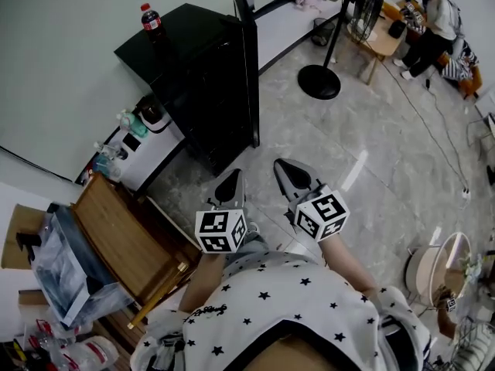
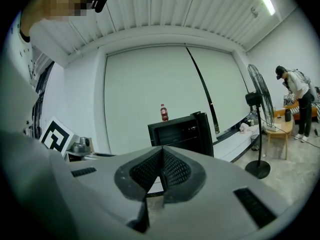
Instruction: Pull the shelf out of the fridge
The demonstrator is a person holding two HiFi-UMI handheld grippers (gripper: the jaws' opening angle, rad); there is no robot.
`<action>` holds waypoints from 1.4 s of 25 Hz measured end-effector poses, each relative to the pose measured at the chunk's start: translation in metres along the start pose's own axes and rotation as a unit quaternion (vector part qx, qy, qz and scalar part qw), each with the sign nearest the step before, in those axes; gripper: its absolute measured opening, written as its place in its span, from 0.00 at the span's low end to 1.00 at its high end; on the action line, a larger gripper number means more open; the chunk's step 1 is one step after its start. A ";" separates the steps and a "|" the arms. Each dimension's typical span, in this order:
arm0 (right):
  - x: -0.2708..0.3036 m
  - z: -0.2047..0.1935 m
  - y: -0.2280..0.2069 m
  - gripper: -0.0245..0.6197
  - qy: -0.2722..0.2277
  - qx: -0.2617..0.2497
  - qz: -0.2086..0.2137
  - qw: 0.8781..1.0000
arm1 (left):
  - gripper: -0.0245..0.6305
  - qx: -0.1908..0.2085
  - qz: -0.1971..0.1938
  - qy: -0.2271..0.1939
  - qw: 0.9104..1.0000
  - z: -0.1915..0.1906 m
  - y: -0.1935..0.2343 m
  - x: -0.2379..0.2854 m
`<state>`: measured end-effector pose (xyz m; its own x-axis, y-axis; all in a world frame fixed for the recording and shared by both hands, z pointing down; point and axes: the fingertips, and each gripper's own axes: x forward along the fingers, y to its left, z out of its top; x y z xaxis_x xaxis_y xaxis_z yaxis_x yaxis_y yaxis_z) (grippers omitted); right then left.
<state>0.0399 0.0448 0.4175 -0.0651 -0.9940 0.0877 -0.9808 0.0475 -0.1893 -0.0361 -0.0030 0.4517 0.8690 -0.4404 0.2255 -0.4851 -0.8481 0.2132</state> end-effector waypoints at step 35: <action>0.285 0.013 -0.057 0.03 0.031 0.066 0.109 0.991 | 0.06 -0.029 0.104 -0.013 0.994 0.054 0.182 0.098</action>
<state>0.0793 -0.2421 0.4404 -0.2875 -0.9535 0.0908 -0.9101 0.2424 -0.3362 -0.0337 -0.2165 0.4617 0.7517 -0.6122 0.2452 -0.6581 -0.7203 0.2191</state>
